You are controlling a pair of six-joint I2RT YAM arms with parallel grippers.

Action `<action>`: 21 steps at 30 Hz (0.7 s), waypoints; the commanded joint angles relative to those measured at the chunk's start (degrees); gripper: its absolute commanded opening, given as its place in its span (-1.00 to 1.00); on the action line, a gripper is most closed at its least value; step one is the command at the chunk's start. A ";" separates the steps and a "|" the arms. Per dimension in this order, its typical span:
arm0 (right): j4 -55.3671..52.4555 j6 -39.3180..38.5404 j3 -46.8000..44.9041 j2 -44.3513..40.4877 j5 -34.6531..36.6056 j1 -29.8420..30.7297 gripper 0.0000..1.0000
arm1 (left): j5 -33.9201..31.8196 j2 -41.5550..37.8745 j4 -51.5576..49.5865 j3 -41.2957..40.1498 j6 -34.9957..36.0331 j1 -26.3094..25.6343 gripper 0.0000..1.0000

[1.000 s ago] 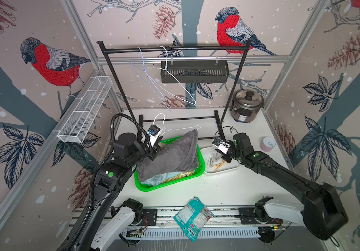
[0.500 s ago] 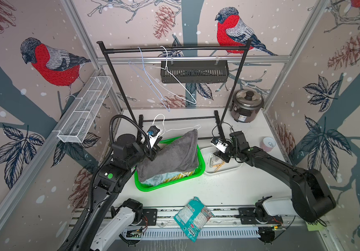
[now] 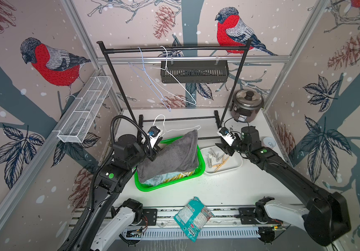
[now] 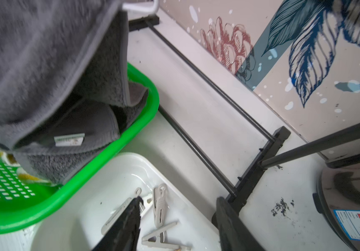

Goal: Remove the clothespins securing towels to the hanger
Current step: Place the clothespin in the storage box, then remove the towel from the hanger.

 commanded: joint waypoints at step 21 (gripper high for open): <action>16.78 56.17 4.70 2.42 -20.41 1.15 0.30 | 0.72 -4.35 5.30 -3.04 -1.90 0.06 -1.00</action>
